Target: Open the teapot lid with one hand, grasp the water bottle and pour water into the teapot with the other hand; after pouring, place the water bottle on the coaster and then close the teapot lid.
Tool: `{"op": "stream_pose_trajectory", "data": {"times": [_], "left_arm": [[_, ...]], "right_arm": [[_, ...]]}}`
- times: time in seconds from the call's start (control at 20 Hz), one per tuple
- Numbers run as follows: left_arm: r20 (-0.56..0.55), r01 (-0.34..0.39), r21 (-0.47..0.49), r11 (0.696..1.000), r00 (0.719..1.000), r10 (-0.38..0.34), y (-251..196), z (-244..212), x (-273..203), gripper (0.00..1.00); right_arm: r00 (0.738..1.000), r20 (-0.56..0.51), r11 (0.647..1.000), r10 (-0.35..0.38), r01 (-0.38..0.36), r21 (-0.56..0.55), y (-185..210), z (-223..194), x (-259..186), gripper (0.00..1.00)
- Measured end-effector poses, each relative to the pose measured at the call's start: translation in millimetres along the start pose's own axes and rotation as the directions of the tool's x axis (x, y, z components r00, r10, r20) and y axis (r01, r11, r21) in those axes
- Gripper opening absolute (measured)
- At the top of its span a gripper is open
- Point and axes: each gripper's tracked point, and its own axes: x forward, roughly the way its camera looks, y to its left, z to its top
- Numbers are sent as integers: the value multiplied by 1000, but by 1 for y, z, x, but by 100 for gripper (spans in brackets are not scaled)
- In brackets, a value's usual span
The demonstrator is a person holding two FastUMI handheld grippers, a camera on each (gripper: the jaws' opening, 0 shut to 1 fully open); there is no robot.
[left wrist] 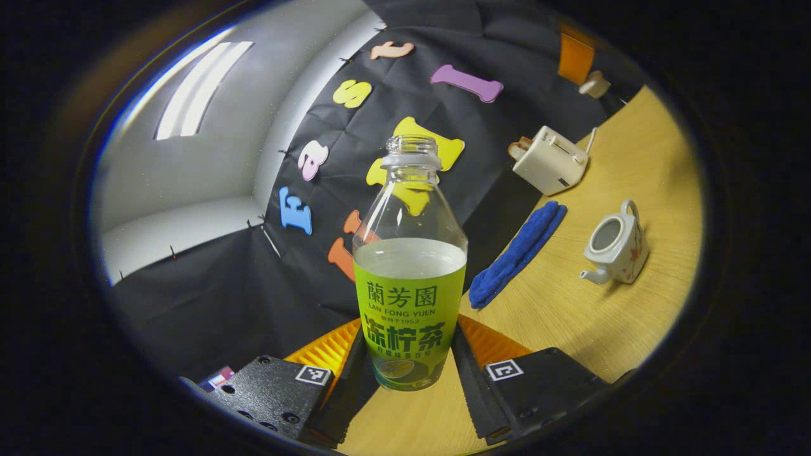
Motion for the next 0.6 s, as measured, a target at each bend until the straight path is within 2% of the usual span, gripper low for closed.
{"op": "stream_pose_trajectory", "data": {"times": [0.15, 0.25, 0.35, 0.4, 0.6], "left_arm": [[-46, 20, -174, 985, 999, -29, 4, -17, 4, 74], [-48, 14, -278, 961, 998, -28, 15, -24, 7, 74], [-43, 53, -405, 913, 996, -76, 15, -29, 17, 77], [-54, 55, -459, 887, 994, -90, 17, -33, 24, 74], [-75, 91, -632, 770, 981, -178, 21, -43, 65, 74]], "right_arm": [[1000, -16, 1000, 12, -12, -15, 8, -7, 4, 0], [999, -32, 1000, 25, -26, -17, 14, -14, 6, 1], [999, -43, 999, 34, -35, -22, 19, -19, 7, 0], [998, -46, 999, 37, -38, -23, 21, -20, 8, 0], [998, -51, 999, 48, -49, -22, 27, -23, 8, 0]]}}
